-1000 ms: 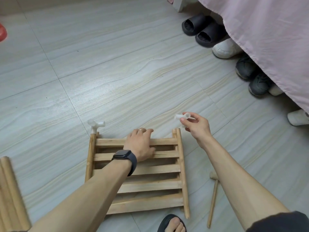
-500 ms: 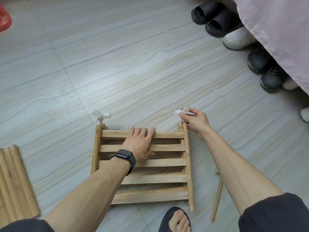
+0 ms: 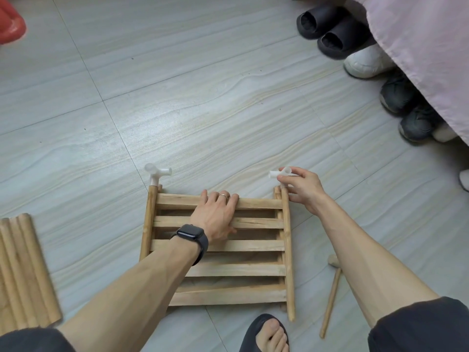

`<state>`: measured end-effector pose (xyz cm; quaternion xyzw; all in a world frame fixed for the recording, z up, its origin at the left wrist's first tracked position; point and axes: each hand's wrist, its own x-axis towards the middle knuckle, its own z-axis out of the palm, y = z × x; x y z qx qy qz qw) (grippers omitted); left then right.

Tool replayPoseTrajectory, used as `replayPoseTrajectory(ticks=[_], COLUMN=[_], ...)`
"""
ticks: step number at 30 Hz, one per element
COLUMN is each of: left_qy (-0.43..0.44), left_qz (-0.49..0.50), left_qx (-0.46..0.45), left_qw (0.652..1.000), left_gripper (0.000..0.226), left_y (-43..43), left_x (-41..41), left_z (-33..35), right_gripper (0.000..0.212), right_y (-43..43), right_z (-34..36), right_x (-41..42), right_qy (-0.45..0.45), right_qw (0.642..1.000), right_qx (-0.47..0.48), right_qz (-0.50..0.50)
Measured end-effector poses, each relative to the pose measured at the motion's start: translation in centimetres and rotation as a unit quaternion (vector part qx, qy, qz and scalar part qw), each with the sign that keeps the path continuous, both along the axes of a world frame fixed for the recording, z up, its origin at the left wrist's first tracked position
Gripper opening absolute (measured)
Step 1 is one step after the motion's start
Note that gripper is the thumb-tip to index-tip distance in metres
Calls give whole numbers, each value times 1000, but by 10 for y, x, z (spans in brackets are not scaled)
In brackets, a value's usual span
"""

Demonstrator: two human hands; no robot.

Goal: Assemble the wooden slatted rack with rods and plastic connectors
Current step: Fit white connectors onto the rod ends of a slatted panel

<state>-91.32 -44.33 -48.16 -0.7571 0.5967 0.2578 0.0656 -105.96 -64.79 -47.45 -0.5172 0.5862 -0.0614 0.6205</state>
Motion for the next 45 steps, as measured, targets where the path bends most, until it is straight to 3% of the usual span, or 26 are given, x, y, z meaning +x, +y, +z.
replayPoseTrajectory(ticks=[8, 12, 20, 25, 27, 31, 39, 45], left_qy=[-8, -5, -2, 3, 3, 5, 2, -5], left_qz=[3, 6, 13, 15, 15, 18, -4, 3], left_qx=[-8, -11, -10, -14, -17, -18, -25, -24], left_qw=[1000, 1000, 1000, 1000, 1000, 1000, 1000, 1000], left_gripper=[81, 82, 82, 83, 83, 84, 81, 81], left_y=[0, 1, 5, 5, 5, 6, 6, 6], left_x=[2, 2, 3, 3, 3, 3, -1, -4], left_z=[0, 0, -2, -2, -2, 0, 0, -1], right_gripper=[38, 39, 40, 34, 32, 47, 29, 23], right_y=[-2, 1, 8, 13, 13, 12, 27, 23], right_z=[16, 13, 10, 4, 2, -7, 3, -4], right_x=[-15, -15, -17, -12, -11, -13, 0, -11], right_qy=[-49, -48, -38, 69, 80, 69, 104, 88], right_qw=[994, 998, 998, 982, 982, 983, 970, 983], right_qx=[84, 28, -4, -128, -130, -131, -218, -160], right_qz=[-45, 25, 49, 119, 110, 107, 39, -18])
